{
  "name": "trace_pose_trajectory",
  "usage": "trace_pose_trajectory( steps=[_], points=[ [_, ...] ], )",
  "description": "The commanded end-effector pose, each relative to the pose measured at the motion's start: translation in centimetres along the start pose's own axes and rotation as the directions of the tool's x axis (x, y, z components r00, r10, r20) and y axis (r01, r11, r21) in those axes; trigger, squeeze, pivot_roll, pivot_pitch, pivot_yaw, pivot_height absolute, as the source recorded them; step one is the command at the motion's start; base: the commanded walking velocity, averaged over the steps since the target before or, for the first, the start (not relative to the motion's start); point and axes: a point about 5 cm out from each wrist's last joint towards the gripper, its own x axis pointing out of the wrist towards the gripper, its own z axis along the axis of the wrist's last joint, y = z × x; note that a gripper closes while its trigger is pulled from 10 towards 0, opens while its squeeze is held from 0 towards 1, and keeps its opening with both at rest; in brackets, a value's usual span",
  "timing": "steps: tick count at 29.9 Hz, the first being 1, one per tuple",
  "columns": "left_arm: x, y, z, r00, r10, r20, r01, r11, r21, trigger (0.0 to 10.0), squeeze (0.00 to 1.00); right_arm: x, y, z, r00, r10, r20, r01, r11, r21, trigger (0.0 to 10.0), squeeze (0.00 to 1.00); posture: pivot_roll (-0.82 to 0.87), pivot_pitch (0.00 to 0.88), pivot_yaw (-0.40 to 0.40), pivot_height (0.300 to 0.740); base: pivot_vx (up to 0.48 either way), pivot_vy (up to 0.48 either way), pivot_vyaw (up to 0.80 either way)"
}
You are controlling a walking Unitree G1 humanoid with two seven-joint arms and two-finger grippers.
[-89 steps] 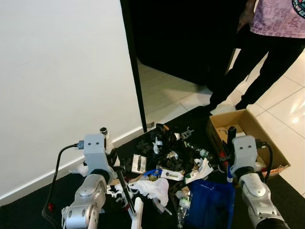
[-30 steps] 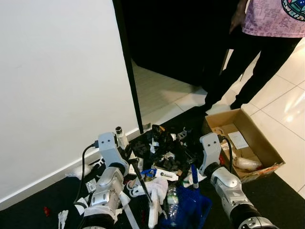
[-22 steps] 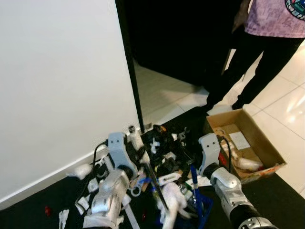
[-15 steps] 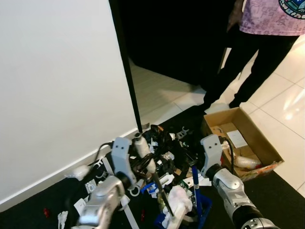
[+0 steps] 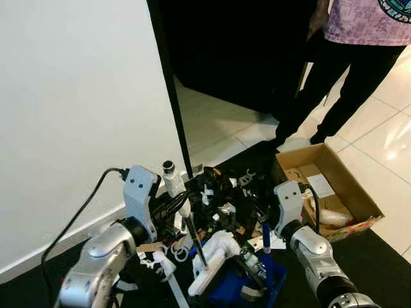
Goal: Sweep floor
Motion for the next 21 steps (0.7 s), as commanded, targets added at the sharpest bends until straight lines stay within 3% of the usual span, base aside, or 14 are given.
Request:
trace_pose_trajectory(
  steps=[1,5,8,10,14,19,21],
  points=[
    [-0.5,0.2,0.7,1.000,0.001,0.011,-0.001,1.000,0.012,10.0,0.00,-0.6,1.0,-1.7,0.998,0.006,-0.057,-0.002,0.998,0.062,10.0,0.00,0.13,0.248,0.098,0.740,0.000,0.000,0.00],
    [-0.5,0.4,0.7,1.000,0.013,0.012,-0.013,0.999,-0.042,10.0,0.00,-0.6,1.0,-1.7,0.999,-0.001,-0.054,0.005,0.998,0.062,10.0,0.00,0.12,0.251,0.099,0.740,0.000,0.000,0.00],
    [-0.9,-0.4,1.5,0.998,-0.056,0.021,0.057,0.996,-0.068,10.0,0.00,-0.7,0.8,-1.7,0.999,-0.005,-0.053,0.009,0.998,0.059,10.0,0.00,0.12,0.251,0.100,0.740,0.000,0.000,0.00],
    [-1.7,-1.0,1.9,0.992,-0.123,-0.006,0.123,0.992,-0.038,10.0,0.00,-0.8,0.6,-1.6,0.999,-0.012,-0.051,0.015,0.998,0.057,10.0,0.00,0.12,0.255,0.102,0.740,0.000,0.000,0.00],
    [-2.7,-0.8,1.8,0.987,-0.145,-0.064,0.147,0.989,0.020,10.0,0.00,-0.8,0.5,-1.6,0.999,-0.016,-0.051,0.019,0.998,0.056,10.0,0.00,0.12,0.256,0.101,0.740,0.000,0.000,0.00],
    [-4.4,1.0,1.9,0.991,-0.088,-0.104,0.095,0.994,0.062,10.0,0.00,-0.8,0.6,-1.6,0.998,-0.017,-0.052,0.020,0.998,0.057,10.0,0.00,0.13,0.257,0.099,0.740,0.000,0.000,0.00],
    [-5.1,2.5,2.7,0.996,-0.031,-0.088,0.038,0.996,0.085,10.0,0.00,-0.7,0.7,-1.7,0.998,-0.015,-0.054,0.018,0.998,0.058,10.0,0.00,0.13,0.256,0.095,0.740,0.000,0.000,0.00]
  ],
)
